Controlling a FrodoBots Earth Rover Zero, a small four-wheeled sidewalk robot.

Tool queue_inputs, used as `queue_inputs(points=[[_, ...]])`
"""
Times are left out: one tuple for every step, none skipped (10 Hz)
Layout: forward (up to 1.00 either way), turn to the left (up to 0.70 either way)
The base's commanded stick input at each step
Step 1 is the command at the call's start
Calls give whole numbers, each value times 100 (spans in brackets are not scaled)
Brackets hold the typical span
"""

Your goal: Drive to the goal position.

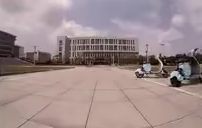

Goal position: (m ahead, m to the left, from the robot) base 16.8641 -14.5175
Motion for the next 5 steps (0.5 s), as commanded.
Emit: queue_inputs(points=[[50, -2], [50, -2], [50, -2], [50, -2], [50, -2]])
